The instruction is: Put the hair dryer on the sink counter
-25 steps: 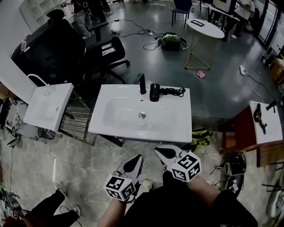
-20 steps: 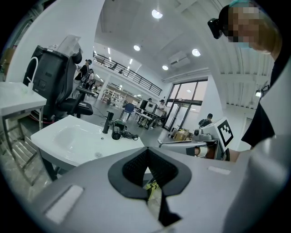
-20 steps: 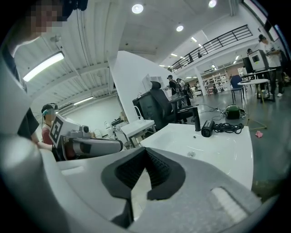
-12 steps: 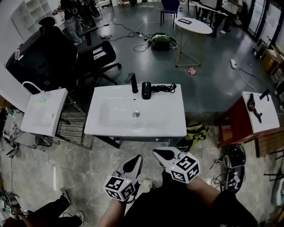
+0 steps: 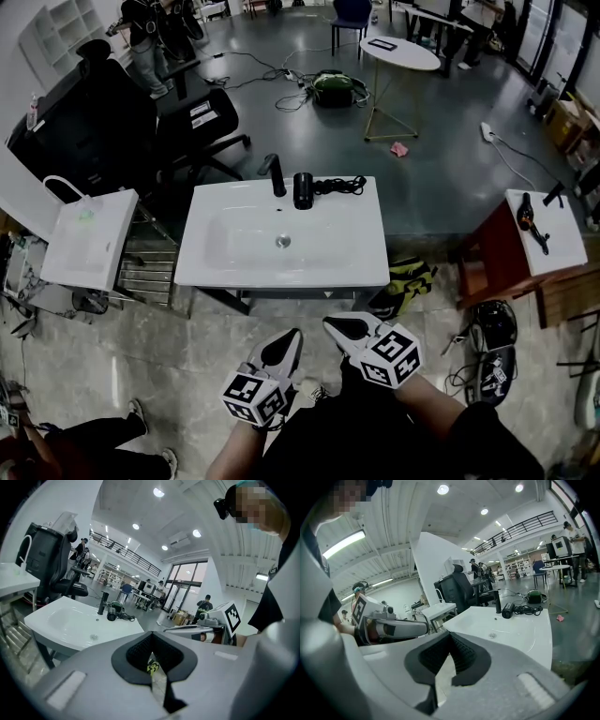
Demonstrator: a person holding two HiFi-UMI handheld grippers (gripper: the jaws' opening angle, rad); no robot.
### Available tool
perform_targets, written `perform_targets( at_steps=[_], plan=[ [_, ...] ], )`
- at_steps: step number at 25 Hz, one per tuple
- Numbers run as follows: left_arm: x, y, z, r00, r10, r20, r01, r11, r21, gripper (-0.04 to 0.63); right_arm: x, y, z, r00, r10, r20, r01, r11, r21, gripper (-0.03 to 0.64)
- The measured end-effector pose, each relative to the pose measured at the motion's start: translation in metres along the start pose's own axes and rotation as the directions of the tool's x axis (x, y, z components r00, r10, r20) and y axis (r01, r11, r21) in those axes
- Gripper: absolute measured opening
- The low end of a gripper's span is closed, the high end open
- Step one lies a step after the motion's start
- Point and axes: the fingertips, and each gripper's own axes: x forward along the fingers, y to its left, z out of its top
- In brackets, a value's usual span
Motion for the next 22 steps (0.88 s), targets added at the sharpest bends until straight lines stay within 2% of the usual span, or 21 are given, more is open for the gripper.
perform_targets(
  at_steps=[22],
  plan=[
    [-0.0044,0.0061,0.0043,1.0,0.001,0.011,-0.001,1.0,-0.001,0.003,0.0062,-0.0005,0.0037,1.0,-0.001,-0.011,0.001,1.0,-0.006,0.0]
  ],
)
